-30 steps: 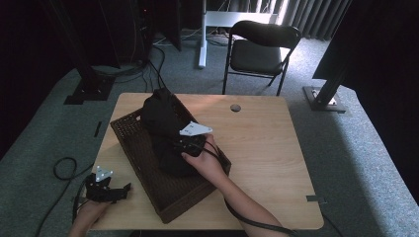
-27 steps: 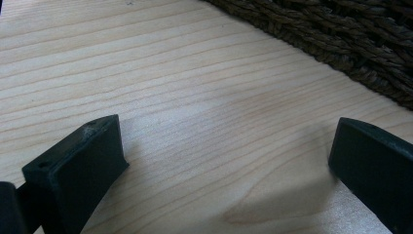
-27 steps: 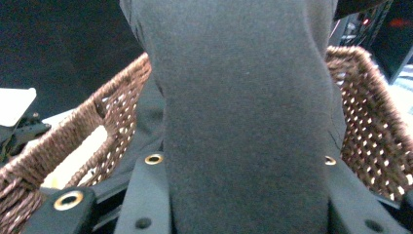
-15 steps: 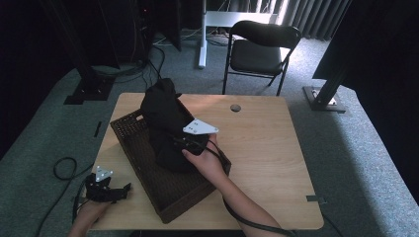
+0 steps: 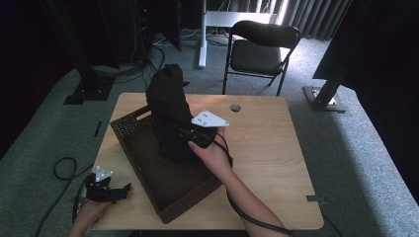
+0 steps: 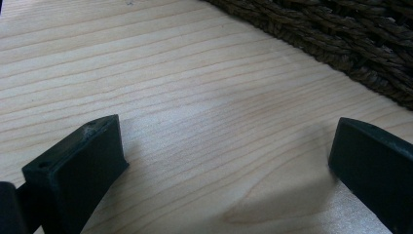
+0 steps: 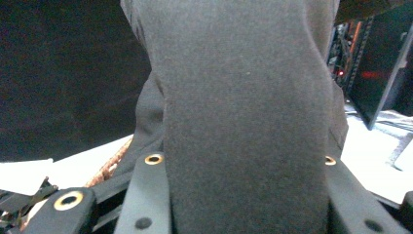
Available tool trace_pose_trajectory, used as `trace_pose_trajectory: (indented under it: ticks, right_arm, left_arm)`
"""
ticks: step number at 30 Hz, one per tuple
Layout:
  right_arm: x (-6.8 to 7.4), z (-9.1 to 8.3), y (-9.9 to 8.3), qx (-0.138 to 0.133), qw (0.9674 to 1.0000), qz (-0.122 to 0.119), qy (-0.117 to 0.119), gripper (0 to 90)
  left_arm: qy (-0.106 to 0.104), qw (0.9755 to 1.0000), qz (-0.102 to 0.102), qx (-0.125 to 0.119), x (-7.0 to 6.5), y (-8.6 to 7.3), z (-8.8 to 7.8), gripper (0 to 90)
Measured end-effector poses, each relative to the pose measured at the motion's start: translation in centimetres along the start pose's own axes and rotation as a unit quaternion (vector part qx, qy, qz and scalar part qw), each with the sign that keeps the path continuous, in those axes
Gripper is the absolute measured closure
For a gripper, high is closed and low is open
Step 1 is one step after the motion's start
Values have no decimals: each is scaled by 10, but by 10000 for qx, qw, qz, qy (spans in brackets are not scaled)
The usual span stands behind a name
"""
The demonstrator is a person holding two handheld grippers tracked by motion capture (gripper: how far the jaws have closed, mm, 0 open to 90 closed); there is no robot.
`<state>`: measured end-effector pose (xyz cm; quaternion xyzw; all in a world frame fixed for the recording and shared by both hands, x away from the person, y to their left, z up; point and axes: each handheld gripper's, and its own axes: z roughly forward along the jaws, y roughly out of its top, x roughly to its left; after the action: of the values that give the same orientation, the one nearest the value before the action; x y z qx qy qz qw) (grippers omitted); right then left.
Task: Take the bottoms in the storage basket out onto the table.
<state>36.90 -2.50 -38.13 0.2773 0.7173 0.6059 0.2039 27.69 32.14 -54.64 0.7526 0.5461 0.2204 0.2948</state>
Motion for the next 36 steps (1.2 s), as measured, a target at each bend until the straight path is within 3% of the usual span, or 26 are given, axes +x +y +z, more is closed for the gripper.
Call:
trace_pose_trajectory:
  ticks: [8, 19, 36]
  right_arm:
    - [-14, -13, 13, -75, 10000, 42, -16, 617]
    - [-35, -30, 22, -228, 9993, 77, -300, 616]
    - [-65, -56, 23, -268, 9969, 189, -716, 616]
  left_arm:
    - [-2, 10000, 1, 8, 0, 0, 0, 0]
    - [-3, 10000, 8, 14, 0, 0, 0, 0]
    - [1, 10000, 8, 5, 0, 0, 0, 0]
